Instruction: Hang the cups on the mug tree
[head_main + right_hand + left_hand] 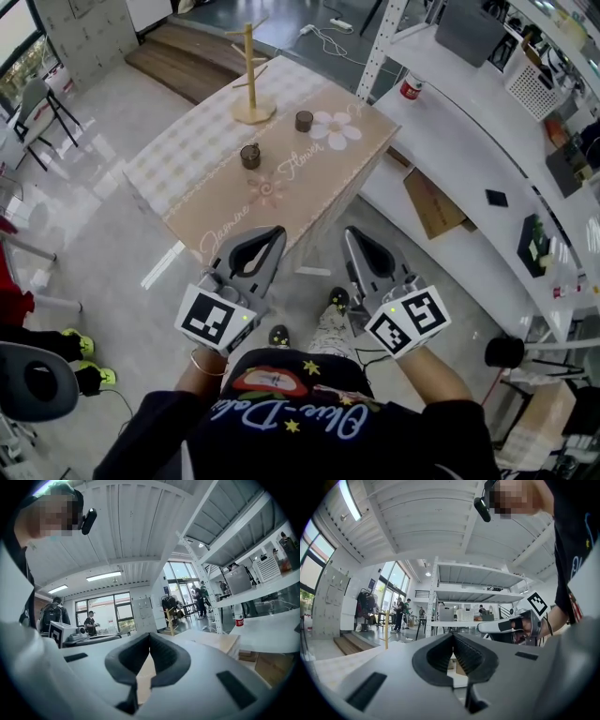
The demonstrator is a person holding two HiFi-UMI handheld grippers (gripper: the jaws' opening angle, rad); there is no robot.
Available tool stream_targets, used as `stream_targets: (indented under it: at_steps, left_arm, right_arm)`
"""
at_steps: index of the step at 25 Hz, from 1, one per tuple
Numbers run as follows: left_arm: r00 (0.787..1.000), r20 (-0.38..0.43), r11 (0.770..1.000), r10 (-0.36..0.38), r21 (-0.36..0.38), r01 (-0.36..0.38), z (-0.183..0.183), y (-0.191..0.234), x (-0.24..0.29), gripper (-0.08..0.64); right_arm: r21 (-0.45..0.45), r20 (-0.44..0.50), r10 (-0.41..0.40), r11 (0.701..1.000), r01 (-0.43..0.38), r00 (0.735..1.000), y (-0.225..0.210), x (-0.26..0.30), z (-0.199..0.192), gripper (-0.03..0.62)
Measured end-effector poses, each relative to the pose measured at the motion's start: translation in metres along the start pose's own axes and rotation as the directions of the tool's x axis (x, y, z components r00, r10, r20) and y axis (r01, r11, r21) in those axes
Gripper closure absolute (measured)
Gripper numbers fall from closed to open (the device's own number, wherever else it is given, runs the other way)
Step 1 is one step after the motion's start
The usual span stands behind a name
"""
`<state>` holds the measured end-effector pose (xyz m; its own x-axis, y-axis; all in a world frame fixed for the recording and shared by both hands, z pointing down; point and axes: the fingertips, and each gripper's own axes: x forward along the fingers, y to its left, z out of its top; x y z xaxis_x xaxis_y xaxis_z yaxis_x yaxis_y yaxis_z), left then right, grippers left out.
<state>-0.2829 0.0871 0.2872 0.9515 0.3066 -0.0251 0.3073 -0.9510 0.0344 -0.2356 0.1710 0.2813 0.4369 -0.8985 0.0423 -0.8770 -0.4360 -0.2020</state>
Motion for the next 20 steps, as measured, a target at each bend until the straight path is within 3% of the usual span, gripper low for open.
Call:
stream_targets:
  at_steps: [20]
  left_arm:
    - [0.996,-0.012,0.996,0.088,-0.007,-0.088,-0.004,0.009,0.064,0.551]
  right_arm:
    - [0.012,-0.035,0.105,0.994,-0.104,0.994,-0.060,0.032,0.010,0.583]
